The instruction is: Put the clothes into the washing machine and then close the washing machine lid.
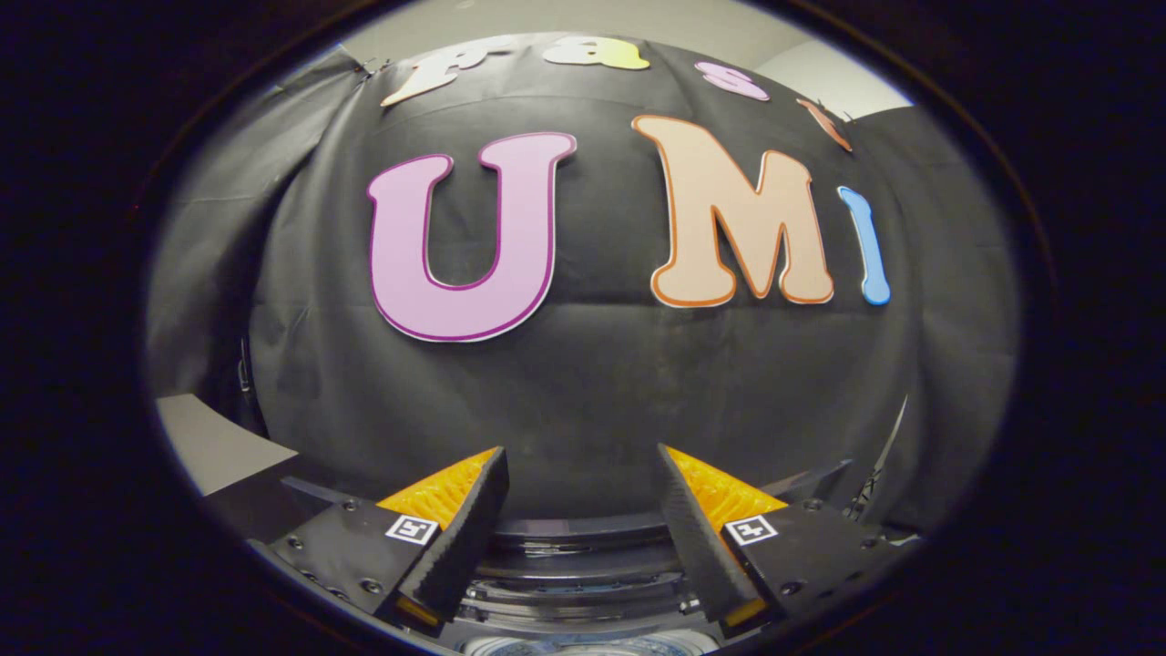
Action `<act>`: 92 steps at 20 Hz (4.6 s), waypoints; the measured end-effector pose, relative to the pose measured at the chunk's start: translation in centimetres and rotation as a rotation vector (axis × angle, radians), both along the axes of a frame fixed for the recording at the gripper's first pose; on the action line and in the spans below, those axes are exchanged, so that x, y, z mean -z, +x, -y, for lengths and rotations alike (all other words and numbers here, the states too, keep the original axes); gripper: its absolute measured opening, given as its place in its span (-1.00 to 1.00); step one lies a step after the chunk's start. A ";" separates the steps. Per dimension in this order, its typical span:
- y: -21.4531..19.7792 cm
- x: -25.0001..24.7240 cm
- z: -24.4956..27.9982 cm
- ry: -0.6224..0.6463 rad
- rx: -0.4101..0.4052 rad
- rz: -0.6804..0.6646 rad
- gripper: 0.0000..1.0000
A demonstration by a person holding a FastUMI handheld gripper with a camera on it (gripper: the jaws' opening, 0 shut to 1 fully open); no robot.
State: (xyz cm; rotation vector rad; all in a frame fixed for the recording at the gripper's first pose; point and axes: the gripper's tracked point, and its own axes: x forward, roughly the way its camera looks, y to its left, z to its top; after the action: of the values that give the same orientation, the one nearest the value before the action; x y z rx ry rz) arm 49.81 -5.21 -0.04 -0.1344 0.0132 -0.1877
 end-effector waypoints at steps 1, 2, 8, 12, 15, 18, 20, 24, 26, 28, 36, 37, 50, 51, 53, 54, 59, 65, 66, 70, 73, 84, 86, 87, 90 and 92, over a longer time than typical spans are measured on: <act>-0.3 0.0 0.0 0.000 0.000 0.001 0.97; -0.6 0.0 0.0 -0.003 0.001 0.003 0.97; -1.9 0.1 -0.2 -0.004 0.011 0.002 0.96; -2.3 0.2 -0.2 -0.004 0.018 0.004 0.96; -2.8 0.4 -0.2 -0.005 0.028 0.014 0.96; -3.7 0.5 -0.4 -0.005 0.030 0.021 0.96; -4.3 0.6 -0.4 -0.010 0.026 0.021 0.96; -5.2 0.7 -0.4 -0.010 0.037 0.030 0.96; -5.6 0.8 -0.4 -0.013 0.044 0.036 0.96; -6.0 0.8 -0.5 -0.011 0.043 0.044 0.96; -6.7 1.1 -0.5 -0.013 0.037 0.040 0.95; -6.7 1.2 -0.5 -0.015 0.036 0.036 0.95; -7.2 1.6 -0.5 -0.012 0.033 0.019 0.95; -7.2 1.6 -0.5 -0.015 0.033 0.015 0.95; -7.3 1.6 -0.5 -0.011 0.036 0.007 0.95; -7.3 1.7 -0.5 -0.010 0.037 0.004 0.95; -7.6 1.8 -0.4 -0.009 0.041 0.002 0.95; -7.5 2.7 0.0 0.023 0.058 -0.046 0.95; -7.6 3.1 0.2 0.055 0.068 -0.064 0.95; -7.5 3.3 -0.6 0.191 0.063 -0.072 0.95; -8.5 3.7 -1.6 0.208 0.084 -0.099 0.96; -9.1 5.0 -4.8 0.073 0.054 -0.142 0.96; -9.6 4.9 -5.1 0.049 0.045 -0.142 0.96; -9.9 4.9 -5.3 0.037 0.037 -0.141 0.96; -11.0 4.6 -5.2 0.006 0.023 -0.135 0.96; -12.0 4.3 -5.0 -0.012 0.008 -0.134 0.96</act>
State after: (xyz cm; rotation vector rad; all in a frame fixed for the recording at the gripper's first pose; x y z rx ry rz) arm 37.84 -0.17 -4.32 -0.1590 0.1459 -0.1862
